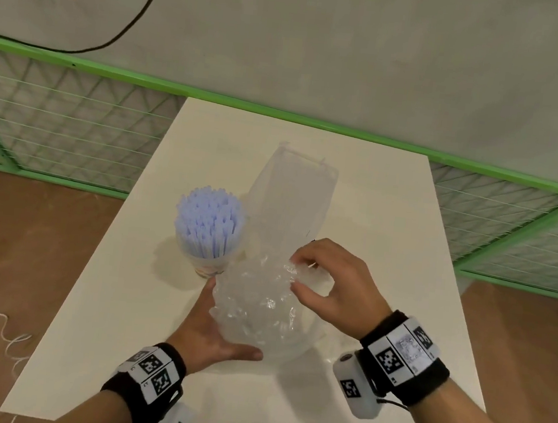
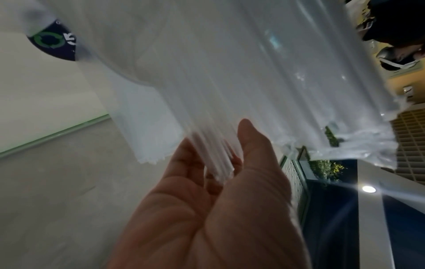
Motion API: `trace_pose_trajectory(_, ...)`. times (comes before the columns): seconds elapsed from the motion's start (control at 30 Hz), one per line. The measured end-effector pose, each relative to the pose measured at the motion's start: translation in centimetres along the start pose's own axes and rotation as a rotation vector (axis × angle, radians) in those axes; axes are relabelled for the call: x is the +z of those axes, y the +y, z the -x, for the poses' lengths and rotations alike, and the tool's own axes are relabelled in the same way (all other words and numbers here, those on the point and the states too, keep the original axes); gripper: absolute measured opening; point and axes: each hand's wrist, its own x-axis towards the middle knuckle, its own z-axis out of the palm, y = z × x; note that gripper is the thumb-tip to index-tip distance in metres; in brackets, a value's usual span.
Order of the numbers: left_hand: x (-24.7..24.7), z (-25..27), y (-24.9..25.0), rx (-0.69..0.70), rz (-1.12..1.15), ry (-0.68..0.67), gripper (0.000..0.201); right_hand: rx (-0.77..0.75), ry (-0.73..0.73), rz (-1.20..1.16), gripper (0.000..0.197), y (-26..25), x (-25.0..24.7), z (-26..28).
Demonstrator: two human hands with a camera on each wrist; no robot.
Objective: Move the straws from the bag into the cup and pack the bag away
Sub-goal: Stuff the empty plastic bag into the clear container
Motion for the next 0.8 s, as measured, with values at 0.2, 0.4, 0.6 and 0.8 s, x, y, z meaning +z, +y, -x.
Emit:
trace_pose_trajectory(0.2,0.8,-0.2,0.2,0.021,0.036,0.049,0.11,0.099,0.076,-0.061,0.024,-0.5,1.9,0.2)
trace_pose_trajectory(0.4,1.1,-0.2,0.5,-0.004,0.043,0.084,0.102,0.122,0.079,-0.089,0.035,-1.1,2.3,-0.1)
trace_pose_trajectory(0.6,1.2,-0.3,1.0,0.006,0.025,0.107,0.096,0.005,0.095,0.001,0.029,-0.6,2.6,-0.1)
trace_pose_trajectory(0.8,0.9,-0.4,0.6,0.011,0.023,0.097,0.088,0.002,0.193,0.012,0.012,0.1,2.4,-0.2)
